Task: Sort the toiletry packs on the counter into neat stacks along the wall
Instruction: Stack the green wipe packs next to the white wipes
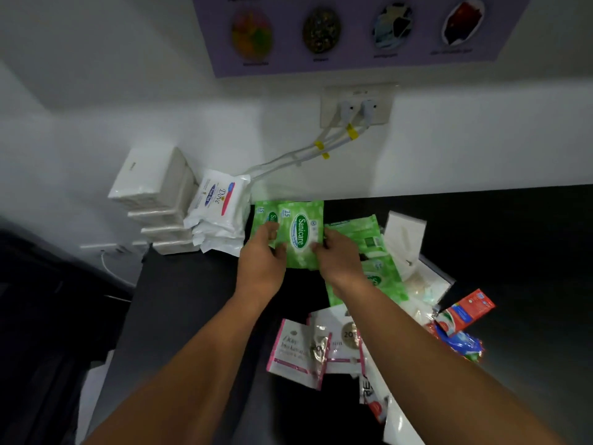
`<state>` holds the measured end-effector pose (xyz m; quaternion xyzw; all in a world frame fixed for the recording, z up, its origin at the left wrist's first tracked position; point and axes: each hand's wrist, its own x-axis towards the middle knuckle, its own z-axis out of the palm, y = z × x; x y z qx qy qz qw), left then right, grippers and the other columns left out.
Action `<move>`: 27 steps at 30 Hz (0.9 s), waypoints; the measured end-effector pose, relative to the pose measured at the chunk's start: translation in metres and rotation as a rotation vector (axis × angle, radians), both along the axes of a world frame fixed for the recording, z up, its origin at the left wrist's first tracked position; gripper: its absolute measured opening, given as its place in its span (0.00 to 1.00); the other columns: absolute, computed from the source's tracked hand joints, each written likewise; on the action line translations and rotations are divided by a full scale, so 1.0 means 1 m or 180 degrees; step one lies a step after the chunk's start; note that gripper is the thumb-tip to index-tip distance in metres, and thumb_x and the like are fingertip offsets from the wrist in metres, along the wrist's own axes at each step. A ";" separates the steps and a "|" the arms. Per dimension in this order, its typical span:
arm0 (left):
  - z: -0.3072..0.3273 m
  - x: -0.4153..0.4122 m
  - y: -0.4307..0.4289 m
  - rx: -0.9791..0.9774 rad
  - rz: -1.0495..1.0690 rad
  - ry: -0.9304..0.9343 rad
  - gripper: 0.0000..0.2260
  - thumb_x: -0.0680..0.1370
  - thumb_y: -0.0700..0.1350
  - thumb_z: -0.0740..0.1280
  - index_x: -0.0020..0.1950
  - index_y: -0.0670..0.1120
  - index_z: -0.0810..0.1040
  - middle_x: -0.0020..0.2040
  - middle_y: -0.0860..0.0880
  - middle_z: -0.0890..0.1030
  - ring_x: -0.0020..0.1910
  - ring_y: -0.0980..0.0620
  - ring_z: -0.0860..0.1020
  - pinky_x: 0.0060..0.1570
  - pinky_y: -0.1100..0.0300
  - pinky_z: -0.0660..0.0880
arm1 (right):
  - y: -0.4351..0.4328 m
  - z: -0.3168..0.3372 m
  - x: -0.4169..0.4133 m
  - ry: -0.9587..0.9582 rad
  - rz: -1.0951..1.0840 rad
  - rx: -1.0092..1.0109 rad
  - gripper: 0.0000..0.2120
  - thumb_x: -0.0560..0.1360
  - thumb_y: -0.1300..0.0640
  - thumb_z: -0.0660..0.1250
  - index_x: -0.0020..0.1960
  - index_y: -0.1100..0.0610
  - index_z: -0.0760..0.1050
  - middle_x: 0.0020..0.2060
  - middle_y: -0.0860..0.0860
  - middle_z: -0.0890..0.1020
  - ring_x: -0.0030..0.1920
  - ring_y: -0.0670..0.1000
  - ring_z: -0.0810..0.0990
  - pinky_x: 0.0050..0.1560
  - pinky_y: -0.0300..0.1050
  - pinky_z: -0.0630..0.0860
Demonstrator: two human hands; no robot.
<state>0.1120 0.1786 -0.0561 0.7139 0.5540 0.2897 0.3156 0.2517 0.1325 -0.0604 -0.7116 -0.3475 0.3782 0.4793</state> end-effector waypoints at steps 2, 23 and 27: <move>-0.007 -0.011 0.011 0.0417 -0.0189 0.0352 0.18 0.76 0.35 0.67 0.66 0.42 0.77 0.65 0.45 0.78 0.62 0.46 0.77 0.61 0.54 0.75 | 0.025 -0.006 -0.008 -0.0094 -0.0008 -0.0018 0.10 0.74 0.65 0.66 0.52 0.56 0.83 0.44 0.52 0.86 0.46 0.52 0.85 0.50 0.54 0.82; -0.043 -0.026 0.039 0.0039 -0.1388 0.1723 0.30 0.79 0.43 0.62 0.79 0.36 0.56 0.80 0.38 0.54 0.80 0.42 0.47 0.79 0.50 0.50 | 0.102 -0.028 -0.035 -0.1442 0.0213 -0.1014 0.10 0.75 0.57 0.69 0.52 0.62 0.83 0.49 0.58 0.85 0.50 0.58 0.83 0.46 0.44 0.77; -0.030 -0.019 0.036 0.0222 -0.1236 0.1291 0.25 0.77 0.38 0.63 0.74 0.35 0.65 0.75 0.35 0.64 0.78 0.40 0.58 0.76 0.49 0.60 | 0.087 -0.013 -0.028 -0.1466 0.0397 -0.0858 0.06 0.76 0.62 0.64 0.41 0.60 0.76 0.50 0.62 0.83 0.52 0.62 0.80 0.43 0.44 0.69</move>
